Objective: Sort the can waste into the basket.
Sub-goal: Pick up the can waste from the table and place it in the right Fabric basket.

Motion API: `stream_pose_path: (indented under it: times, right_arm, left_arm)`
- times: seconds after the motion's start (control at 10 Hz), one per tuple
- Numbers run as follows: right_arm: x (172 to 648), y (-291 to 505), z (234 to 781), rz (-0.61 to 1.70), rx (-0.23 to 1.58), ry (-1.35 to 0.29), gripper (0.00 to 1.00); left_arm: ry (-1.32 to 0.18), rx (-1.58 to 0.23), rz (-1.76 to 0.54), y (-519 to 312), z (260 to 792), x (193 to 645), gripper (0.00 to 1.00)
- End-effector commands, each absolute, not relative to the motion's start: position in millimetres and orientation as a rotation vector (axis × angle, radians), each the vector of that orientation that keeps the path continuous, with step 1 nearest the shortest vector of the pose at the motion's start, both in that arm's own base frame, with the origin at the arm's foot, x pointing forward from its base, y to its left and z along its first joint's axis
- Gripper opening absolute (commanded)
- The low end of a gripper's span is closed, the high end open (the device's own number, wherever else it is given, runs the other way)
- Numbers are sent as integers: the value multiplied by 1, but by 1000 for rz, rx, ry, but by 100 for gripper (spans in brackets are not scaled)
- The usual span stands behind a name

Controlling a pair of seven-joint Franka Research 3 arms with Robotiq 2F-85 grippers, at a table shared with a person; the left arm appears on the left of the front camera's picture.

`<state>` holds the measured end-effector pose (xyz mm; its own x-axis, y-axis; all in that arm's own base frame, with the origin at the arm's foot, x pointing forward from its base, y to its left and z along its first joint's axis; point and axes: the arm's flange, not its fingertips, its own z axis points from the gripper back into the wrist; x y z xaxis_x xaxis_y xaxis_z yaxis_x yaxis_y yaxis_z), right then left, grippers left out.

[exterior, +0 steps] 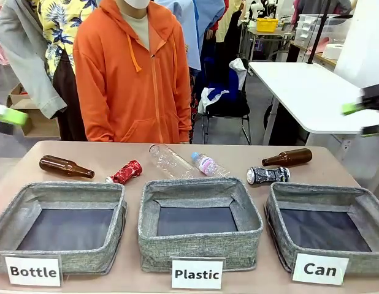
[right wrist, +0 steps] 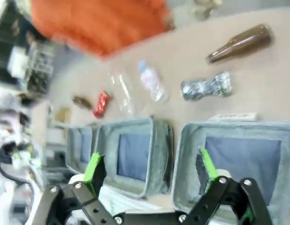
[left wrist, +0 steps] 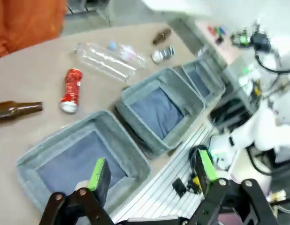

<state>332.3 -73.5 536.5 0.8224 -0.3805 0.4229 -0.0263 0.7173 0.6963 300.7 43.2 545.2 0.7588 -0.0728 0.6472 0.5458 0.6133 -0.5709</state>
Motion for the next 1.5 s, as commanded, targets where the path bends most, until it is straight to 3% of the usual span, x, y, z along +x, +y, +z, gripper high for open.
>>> stream_pose_path:
  times: [0.0, 0.4, 0.5, 1.1, 1.4]
  right_arm:
    - [271, -106, 445, -402, 924, -647, 100]
    - [267, -146, 408, -606, 1022, -635, 100]
    - [310, -199, 465, -579, 990, -599, 100]
    - [311, -196, 465, -588, 974, -579, 100]
    - [407, -92, 488, -260, 567, -345, 100]
  left_arm:
    - [-762, -1006, -161, 90, 465, 256, 94]
    - [-816, -1070, 163, 117, 421, 263, 94]
    - [-784, -1073, 81, 190, 478, 285, 94]
    - [-784, -1073, 81, 190, 478, 285, 94]
    - [-784, -1073, 81, 190, 478, 285, 94]
